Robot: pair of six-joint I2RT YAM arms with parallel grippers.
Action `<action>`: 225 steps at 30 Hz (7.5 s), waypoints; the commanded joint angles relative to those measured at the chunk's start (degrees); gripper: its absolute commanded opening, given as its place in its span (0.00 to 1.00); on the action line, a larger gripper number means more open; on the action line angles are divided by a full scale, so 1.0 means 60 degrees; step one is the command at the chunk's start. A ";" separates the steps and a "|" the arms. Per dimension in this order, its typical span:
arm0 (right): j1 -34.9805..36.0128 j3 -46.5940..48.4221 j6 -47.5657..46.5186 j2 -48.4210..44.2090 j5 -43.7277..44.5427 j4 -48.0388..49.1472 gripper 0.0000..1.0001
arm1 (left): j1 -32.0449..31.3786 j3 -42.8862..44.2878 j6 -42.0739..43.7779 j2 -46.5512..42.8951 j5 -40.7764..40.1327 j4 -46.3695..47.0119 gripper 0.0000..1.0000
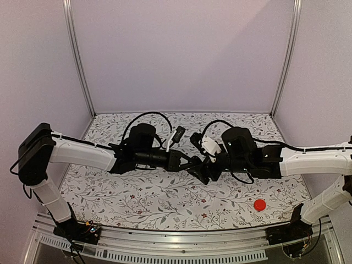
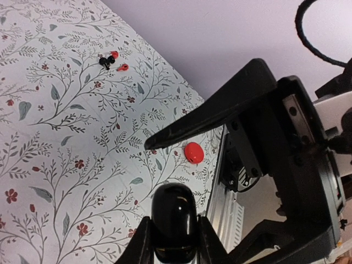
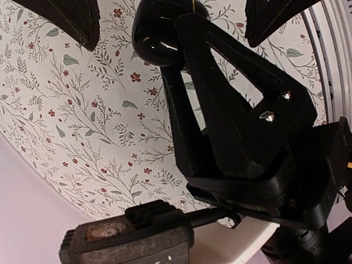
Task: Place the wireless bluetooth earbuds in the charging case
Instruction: Pass from the right arm to the left, then pass from the left arm to the right, then adjust both arms with the charging case at the center of the board.
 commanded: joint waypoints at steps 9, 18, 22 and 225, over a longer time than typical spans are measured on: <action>-0.0680 -0.0766 0.0820 -0.2107 -0.4055 -0.0919 0.88 | 0.0052 0.1005 0.5534 -0.0826 0.1233 -0.3564 0.00; -0.0728 -0.0531 0.1267 -0.2579 -0.5933 -0.2130 0.76 | -0.0130 0.0473 0.6751 -0.2069 0.2670 -0.3400 0.00; -0.0721 -0.0164 0.1184 -0.2227 -0.6260 -0.2240 0.71 | -0.0317 0.0471 0.6880 -0.2208 0.2826 -0.3356 0.00; -0.1828 0.0352 0.4004 -0.1287 -0.7518 0.0725 0.15 | -0.2953 -0.1003 1.0283 -0.3887 -0.5550 -0.0979 0.67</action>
